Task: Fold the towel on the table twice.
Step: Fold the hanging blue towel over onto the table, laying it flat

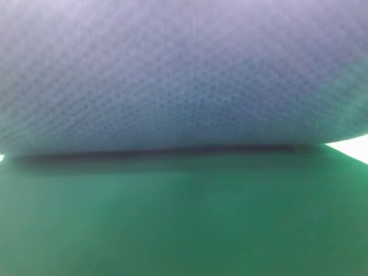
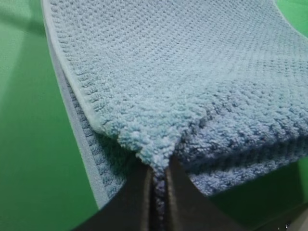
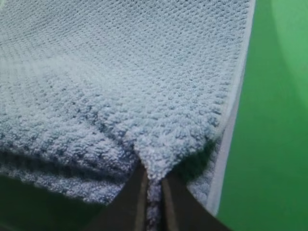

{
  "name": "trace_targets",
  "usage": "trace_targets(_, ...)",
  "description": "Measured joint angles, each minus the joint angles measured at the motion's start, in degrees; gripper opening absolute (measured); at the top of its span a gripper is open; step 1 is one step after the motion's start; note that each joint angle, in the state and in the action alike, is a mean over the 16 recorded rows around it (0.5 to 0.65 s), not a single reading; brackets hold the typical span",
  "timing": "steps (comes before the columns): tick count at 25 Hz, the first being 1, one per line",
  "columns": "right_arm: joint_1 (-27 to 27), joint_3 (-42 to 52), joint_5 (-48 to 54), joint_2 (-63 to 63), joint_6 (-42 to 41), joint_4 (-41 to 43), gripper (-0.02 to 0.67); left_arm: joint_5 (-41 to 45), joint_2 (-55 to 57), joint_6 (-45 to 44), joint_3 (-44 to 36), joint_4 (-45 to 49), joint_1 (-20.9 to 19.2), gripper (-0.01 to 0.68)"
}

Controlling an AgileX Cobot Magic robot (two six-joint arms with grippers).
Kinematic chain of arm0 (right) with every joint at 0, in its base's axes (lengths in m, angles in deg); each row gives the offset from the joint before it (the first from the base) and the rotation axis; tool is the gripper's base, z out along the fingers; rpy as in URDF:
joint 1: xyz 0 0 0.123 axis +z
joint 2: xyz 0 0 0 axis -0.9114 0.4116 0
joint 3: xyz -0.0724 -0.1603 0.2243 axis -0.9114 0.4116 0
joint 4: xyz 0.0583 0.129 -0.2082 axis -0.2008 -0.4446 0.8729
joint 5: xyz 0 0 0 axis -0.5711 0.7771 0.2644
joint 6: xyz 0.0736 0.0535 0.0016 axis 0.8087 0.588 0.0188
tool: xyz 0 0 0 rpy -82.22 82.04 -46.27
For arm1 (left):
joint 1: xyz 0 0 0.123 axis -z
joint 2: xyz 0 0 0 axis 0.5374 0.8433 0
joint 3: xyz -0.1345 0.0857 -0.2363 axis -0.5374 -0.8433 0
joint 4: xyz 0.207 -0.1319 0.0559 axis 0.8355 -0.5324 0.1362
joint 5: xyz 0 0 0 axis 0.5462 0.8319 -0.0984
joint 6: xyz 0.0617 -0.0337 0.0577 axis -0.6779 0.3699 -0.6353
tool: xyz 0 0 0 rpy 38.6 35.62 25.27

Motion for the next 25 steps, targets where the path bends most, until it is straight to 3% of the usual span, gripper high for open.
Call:
trace_targets(12,0.0,2.3,-3.4,4.2,-1.4,-1.0,0.0,-6.3,4.0,-0.1,-2.3,-1.5,0.0,0.0)
trace_targets(25,-0.3,-12.2,-14.1,27.3,-2.1,6.7,0.0,-19.4,28.8,-0.2,10.3,2.9,0.0,0.0)
